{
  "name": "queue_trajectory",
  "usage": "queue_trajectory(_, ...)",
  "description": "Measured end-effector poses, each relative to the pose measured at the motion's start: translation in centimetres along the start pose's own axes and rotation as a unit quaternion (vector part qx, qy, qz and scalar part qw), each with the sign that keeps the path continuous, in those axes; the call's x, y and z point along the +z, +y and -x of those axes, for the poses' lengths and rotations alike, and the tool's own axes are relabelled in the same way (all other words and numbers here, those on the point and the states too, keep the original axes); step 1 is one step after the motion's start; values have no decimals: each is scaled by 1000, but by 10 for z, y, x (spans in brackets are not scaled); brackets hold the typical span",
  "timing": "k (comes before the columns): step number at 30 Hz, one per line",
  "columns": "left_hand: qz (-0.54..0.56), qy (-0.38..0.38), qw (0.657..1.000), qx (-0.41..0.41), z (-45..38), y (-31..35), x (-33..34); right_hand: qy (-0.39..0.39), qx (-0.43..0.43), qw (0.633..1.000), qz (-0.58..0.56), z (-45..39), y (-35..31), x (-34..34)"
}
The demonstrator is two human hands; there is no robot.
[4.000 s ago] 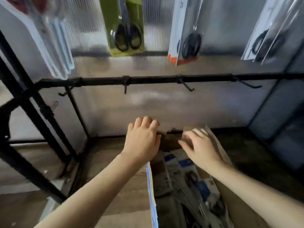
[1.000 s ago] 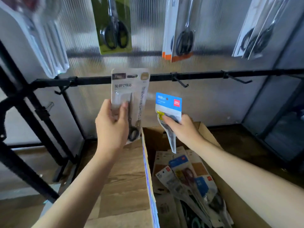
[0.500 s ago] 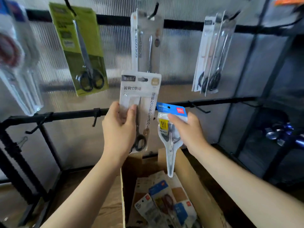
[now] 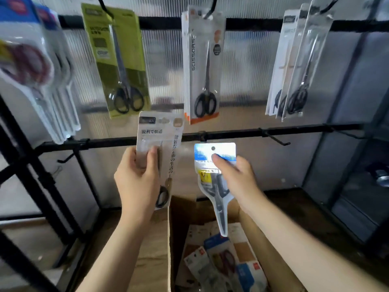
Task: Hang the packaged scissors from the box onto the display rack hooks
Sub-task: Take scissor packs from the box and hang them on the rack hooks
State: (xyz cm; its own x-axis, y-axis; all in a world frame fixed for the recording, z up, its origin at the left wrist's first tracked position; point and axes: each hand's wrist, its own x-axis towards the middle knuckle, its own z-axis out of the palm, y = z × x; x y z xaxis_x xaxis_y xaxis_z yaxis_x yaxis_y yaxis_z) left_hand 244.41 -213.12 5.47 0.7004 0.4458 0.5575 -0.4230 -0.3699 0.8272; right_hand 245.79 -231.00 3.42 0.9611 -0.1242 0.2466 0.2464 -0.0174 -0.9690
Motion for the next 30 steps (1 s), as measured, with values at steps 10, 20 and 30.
queue_trajectory(10, -77, 26, 996, -18, -26, -38, -76, -95, -20, 994, 40, -12, 1, 123)
queue_trajectory(20, -43, 131, 988, -67, -47, -47, -130, -115, -24, 992, 53, -17, 12, 218)
queue_trajectory(30, -82, 180, 973, -115, -56, -78, -171, -148, 9, 988, 38, -23, 28, 283)
